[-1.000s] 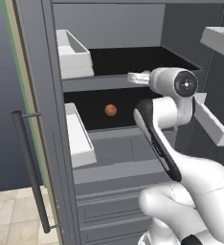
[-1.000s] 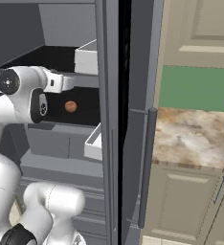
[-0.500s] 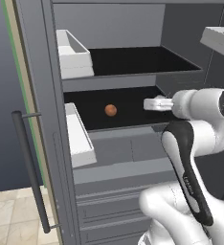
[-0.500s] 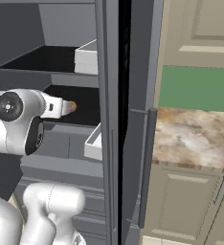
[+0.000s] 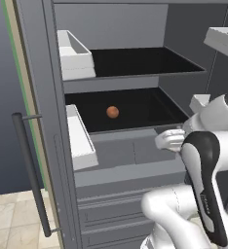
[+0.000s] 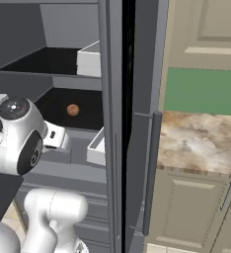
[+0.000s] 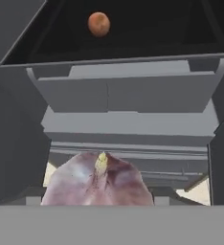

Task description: Grab the onion and garlic from the fridge, place them in the blender, close the lid, and turn on the blender to create a marinade.

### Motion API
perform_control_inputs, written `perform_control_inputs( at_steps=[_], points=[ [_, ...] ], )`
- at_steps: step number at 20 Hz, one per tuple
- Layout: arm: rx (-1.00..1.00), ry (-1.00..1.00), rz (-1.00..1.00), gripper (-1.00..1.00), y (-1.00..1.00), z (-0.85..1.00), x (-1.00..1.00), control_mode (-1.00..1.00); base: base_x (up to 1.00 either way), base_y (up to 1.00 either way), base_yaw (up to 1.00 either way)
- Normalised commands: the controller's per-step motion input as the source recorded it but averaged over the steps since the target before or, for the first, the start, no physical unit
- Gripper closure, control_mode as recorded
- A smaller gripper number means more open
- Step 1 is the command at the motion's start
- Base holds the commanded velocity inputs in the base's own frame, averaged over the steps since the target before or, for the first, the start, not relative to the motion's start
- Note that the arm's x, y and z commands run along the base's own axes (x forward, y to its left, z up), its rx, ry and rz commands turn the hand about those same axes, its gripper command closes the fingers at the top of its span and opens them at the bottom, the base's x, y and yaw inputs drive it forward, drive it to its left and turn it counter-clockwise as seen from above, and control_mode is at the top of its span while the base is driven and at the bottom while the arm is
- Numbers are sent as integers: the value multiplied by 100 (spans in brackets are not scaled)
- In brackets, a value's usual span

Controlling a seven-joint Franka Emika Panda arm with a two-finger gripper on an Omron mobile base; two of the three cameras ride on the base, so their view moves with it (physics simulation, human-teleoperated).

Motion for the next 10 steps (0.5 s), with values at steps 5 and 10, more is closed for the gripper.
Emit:
perform_control_inputs(
  at_steps=[5,10],
  points=[
    [-10,1,0,100,22,-2,-13,-100,0,0,0],
    [0,0,0,100,0,0,-5,-100,0,0,0]
  ],
)
